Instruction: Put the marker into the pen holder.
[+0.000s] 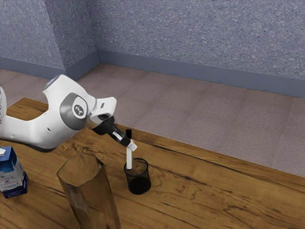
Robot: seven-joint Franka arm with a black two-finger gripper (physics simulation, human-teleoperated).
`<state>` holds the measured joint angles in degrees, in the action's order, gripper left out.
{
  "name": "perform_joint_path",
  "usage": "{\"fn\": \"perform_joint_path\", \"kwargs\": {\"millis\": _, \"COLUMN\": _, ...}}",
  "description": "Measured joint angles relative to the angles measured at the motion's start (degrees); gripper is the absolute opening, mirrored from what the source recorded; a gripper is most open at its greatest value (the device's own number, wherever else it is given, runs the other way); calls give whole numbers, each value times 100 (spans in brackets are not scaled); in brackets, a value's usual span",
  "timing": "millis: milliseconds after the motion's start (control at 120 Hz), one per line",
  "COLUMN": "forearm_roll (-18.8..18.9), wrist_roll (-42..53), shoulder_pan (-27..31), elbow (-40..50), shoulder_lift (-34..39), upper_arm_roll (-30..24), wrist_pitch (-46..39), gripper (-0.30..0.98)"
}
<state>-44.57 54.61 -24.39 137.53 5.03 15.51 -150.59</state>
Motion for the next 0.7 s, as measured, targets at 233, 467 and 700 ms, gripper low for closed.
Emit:
{"fn": "perform_joint_path", "kwargs": {"millis": 233, "forearm_roll": 11, "wrist_roll": 164, "shoulder_pan": -11, "elbow": -25, "shoulder_lift": -114, "upper_arm_roll": 4, "wrist_pitch": 49, "gripper": 32}}
{"fn": "perform_joint_path", "kwargs": {"millis": 467, "forearm_roll": 1142, "wrist_roll": 73, "shoulder_pan": 101, "elbow": -489, "shoulder_lift": -45, "upper_arm_roll": 27, "wrist_pitch": 330, "gripper": 56}}
{"fn": "perform_joint_path", "kwargs": {"millis": 700, "forearm_roll": 4593, "wrist_roll": -1519, "shoulder_pan": 2045, "elbow": -4102, "shoulder_lift": -120, "upper_arm_roll": -962, "wrist_pitch": 4038, "gripper": 65}}
